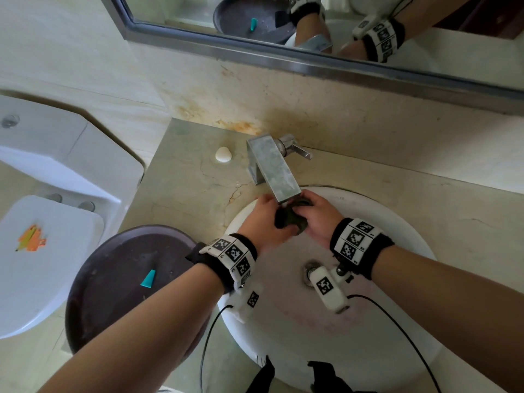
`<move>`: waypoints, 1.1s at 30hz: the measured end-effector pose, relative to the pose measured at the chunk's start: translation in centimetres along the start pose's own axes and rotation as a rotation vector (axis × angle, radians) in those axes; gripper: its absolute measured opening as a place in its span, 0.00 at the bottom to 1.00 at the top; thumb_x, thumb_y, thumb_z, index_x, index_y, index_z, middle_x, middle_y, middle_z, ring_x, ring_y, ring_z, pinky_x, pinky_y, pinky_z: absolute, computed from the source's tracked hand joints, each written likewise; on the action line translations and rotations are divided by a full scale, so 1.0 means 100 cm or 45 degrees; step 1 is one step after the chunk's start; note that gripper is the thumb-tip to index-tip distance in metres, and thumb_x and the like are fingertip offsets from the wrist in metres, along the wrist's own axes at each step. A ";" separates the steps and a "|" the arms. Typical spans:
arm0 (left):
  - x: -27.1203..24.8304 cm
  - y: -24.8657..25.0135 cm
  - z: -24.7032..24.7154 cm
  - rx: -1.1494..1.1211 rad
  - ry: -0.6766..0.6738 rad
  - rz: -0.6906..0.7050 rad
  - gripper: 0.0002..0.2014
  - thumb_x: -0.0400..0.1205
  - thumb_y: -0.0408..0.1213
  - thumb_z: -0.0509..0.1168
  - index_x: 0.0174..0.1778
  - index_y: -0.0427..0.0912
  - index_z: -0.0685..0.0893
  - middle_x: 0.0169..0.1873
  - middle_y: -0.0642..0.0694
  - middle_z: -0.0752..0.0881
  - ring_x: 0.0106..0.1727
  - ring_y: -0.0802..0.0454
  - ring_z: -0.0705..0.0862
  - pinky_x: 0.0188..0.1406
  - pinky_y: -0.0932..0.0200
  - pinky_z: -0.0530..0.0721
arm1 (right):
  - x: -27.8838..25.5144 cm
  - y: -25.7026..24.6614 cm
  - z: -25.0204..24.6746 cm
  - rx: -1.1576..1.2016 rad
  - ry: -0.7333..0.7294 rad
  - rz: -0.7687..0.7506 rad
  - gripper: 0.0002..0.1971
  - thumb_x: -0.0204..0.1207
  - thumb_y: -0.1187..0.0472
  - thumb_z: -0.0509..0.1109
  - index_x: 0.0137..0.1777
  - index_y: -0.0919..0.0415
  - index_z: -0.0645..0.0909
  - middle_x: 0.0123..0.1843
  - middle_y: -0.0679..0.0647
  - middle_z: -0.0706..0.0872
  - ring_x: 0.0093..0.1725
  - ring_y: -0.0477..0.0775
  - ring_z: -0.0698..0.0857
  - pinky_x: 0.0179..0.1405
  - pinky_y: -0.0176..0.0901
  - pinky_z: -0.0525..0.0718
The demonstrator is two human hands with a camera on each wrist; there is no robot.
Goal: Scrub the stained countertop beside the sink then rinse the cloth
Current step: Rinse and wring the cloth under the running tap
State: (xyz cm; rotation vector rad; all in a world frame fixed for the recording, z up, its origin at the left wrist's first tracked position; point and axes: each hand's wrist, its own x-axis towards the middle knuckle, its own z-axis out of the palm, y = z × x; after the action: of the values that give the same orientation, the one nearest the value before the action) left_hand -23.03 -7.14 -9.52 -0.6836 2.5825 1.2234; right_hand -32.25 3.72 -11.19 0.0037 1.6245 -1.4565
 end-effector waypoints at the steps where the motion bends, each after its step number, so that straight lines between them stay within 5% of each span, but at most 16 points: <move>1: 0.000 0.003 0.001 0.076 -0.051 0.039 0.31 0.72 0.44 0.74 0.72 0.48 0.76 0.67 0.45 0.74 0.65 0.48 0.77 0.65 0.59 0.77 | -0.001 -0.003 0.001 0.131 -0.058 0.025 0.12 0.79 0.69 0.62 0.58 0.66 0.82 0.60 0.68 0.86 0.62 0.65 0.84 0.67 0.59 0.81; 3: 0.002 0.008 0.004 0.256 -0.087 0.066 0.28 0.73 0.43 0.74 0.70 0.48 0.77 0.65 0.46 0.77 0.66 0.48 0.76 0.67 0.58 0.75 | -0.003 -0.008 0.003 0.285 -0.157 0.101 0.10 0.79 0.62 0.62 0.48 0.68 0.83 0.47 0.64 0.87 0.51 0.61 0.85 0.58 0.51 0.82; 6: 0.007 0.009 0.008 0.370 -0.094 0.050 0.09 0.80 0.36 0.65 0.55 0.43 0.84 0.52 0.42 0.87 0.55 0.45 0.84 0.54 0.56 0.81 | 0.000 -0.008 0.005 0.151 -0.084 0.105 0.16 0.80 0.64 0.59 0.29 0.60 0.69 0.31 0.55 0.76 0.36 0.53 0.76 0.43 0.44 0.75; 9: 0.011 0.002 0.011 0.391 -0.059 0.059 0.08 0.80 0.37 0.60 0.47 0.46 0.85 0.44 0.44 0.88 0.48 0.45 0.86 0.52 0.54 0.85 | 0.003 -0.007 0.003 -0.168 -0.055 -0.027 0.13 0.82 0.58 0.60 0.40 0.56 0.83 0.46 0.62 0.86 0.50 0.63 0.84 0.57 0.56 0.82; 11: 0.014 -0.001 0.011 0.404 0.027 0.072 0.09 0.80 0.37 0.59 0.47 0.48 0.84 0.43 0.46 0.88 0.47 0.46 0.86 0.52 0.53 0.85 | 0.003 -0.009 0.002 -0.319 -0.053 -0.094 0.10 0.85 0.56 0.59 0.51 0.50 0.83 0.58 0.63 0.87 0.60 0.63 0.85 0.63 0.58 0.83; 15: 0.017 -0.002 0.008 0.204 0.056 -0.046 0.05 0.79 0.36 0.62 0.47 0.46 0.83 0.38 0.51 0.85 0.41 0.49 0.85 0.41 0.60 0.83 | 0.004 -0.009 -0.003 -0.539 0.030 -0.184 0.11 0.83 0.50 0.63 0.61 0.51 0.79 0.58 0.53 0.86 0.60 0.54 0.85 0.63 0.53 0.84; 19: 0.016 -0.004 0.009 -0.154 0.098 -0.108 0.19 0.68 0.40 0.66 0.56 0.52 0.79 0.41 0.54 0.88 0.42 0.54 0.87 0.42 0.55 0.88 | 0.000 -0.004 0.000 -0.442 0.026 -0.023 0.13 0.85 0.50 0.58 0.63 0.54 0.76 0.61 0.55 0.82 0.60 0.56 0.84 0.54 0.54 0.89; 22: 0.016 0.003 0.012 -0.302 0.069 -0.054 0.14 0.66 0.37 0.69 0.48 0.47 0.82 0.41 0.47 0.86 0.43 0.50 0.86 0.37 0.60 0.84 | -0.003 -0.002 0.007 -0.548 0.004 -0.012 0.18 0.87 0.48 0.50 0.67 0.59 0.71 0.48 0.57 0.81 0.41 0.54 0.81 0.35 0.46 0.83; 27: 0.021 0.000 0.012 -0.031 -0.089 0.013 0.14 0.69 0.44 0.69 0.49 0.48 0.79 0.47 0.45 0.83 0.49 0.47 0.83 0.51 0.51 0.86 | 0.001 0.003 0.007 -0.595 -0.071 -0.023 0.17 0.87 0.48 0.48 0.65 0.56 0.70 0.28 0.55 0.73 0.26 0.51 0.71 0.27 0.43 0.72; 30: 0.020 0.003 0.004 0.235 -0.160 0.084 0.04 0.82 0.38 0.65 0.47 0.41 0.81 0.46 0.43 0.83 0.45 0.50 0.79 0.49 0.61 0.77 | 0.001 0.002 0.007 -0.716 -0.111 -0.037 0.16 0.88 0.49 0.45 0.48 0.52 0.72 0.23 0.51 0.74 0.22 0.51 0.69 0.25 0.42 0.70; 33: 0.020 0.001 0.005 0.332 -0.152 0.115 0.10 0.87 0.36 0.59 0.58 0.35 0.81 0.54 0.39 0.85 0.56 0.45 0.83 0.56 0.61 0.74 | 0.003 0.001 0.008 -0.705 -0.116 0.041 0.18 0.88 0.51 0.45 0.39 0.54 0.69 0.23 0.50 0.72 0.21 0.49 0.65 0.22 0.39 0.64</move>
State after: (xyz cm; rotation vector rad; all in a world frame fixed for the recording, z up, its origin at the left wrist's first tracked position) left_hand -24.86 -7.34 -10.58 -0.4320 2.6306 0.8959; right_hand -31.86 2.98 -11.38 -0.3432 1.8895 -0.9289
